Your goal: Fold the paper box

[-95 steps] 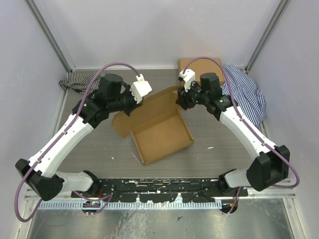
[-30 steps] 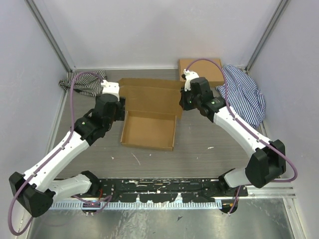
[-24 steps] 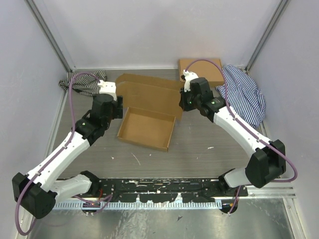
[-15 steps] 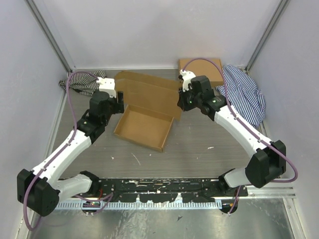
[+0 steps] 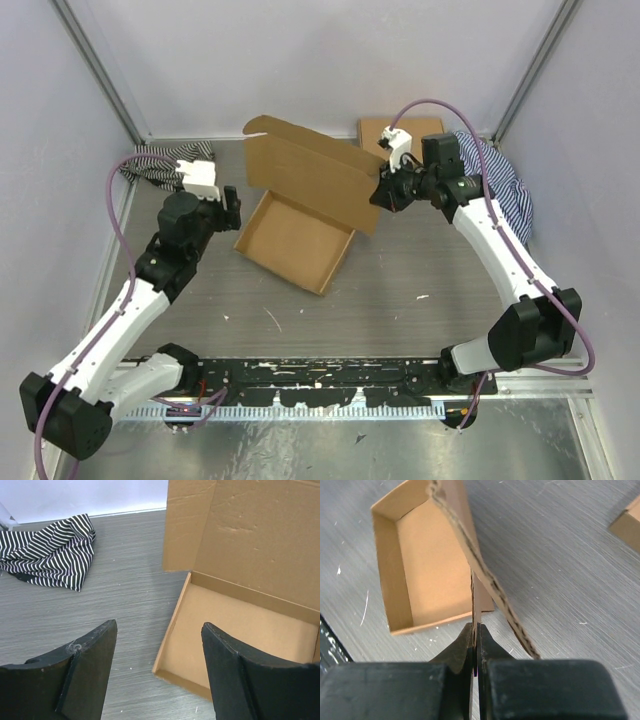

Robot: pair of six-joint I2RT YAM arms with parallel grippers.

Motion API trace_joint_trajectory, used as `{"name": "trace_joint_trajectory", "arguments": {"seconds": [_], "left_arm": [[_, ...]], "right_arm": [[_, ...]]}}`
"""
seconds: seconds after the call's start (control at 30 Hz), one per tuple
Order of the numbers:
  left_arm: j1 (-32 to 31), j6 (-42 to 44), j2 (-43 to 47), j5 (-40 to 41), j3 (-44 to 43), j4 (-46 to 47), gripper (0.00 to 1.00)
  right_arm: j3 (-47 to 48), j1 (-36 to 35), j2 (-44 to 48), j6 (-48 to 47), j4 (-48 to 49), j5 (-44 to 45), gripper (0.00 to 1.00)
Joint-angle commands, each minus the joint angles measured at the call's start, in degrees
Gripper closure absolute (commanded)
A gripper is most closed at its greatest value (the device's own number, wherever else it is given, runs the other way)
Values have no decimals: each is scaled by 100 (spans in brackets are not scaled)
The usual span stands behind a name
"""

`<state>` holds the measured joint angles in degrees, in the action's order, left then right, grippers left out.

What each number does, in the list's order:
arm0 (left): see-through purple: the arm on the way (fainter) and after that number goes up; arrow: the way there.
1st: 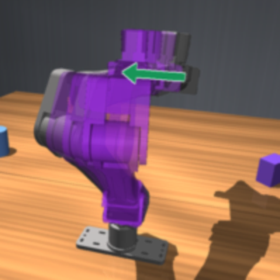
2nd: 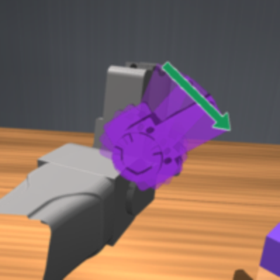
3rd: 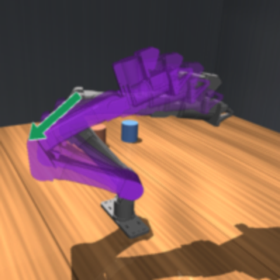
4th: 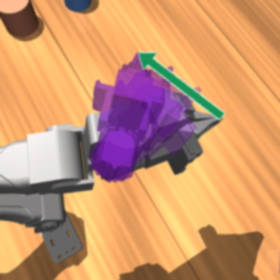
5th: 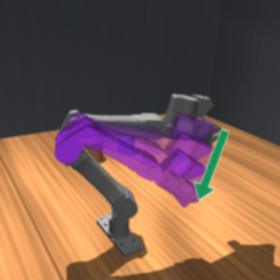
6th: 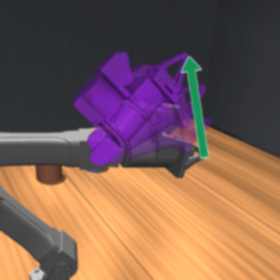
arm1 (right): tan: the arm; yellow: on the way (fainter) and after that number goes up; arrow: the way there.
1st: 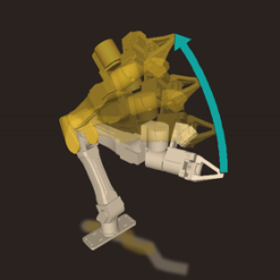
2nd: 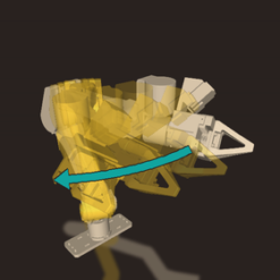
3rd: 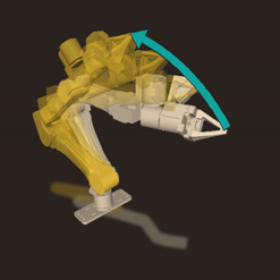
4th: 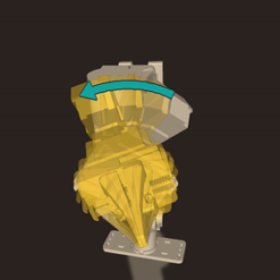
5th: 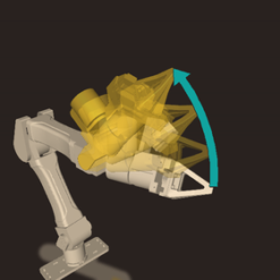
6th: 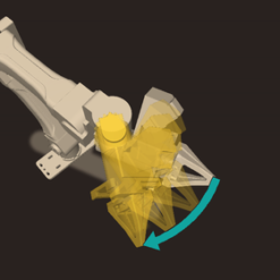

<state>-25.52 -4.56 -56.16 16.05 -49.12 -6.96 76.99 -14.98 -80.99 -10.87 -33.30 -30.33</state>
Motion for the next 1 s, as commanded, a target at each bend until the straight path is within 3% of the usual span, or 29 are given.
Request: {"name": "trace_joint_trajectory", "arguments": {"seconds": [0.0,0.37,0.73,0.87,0.97], "left_arm": [[91,-39,322,-180,206,8,25],[117,-130,733,-524,71,-554,25],[117,-95,1052,-1060,-221,-1032,25],[117,2,1092,-1099,-211,-1081,25],[117,131,968,-937,-73,-908,23]], "right_arm": [[381,-16,-14,-1060,-485,-981,99],[1134,-26,-1113,-3247,-2047,-3323,98],[2028,-83,-1666,-6626,-4959,-4187,95],[2059,-76,-1875,-6706,-5042,-4168,95],[2073,-71,-1913,-6228,-4714,-4123,94]]}}
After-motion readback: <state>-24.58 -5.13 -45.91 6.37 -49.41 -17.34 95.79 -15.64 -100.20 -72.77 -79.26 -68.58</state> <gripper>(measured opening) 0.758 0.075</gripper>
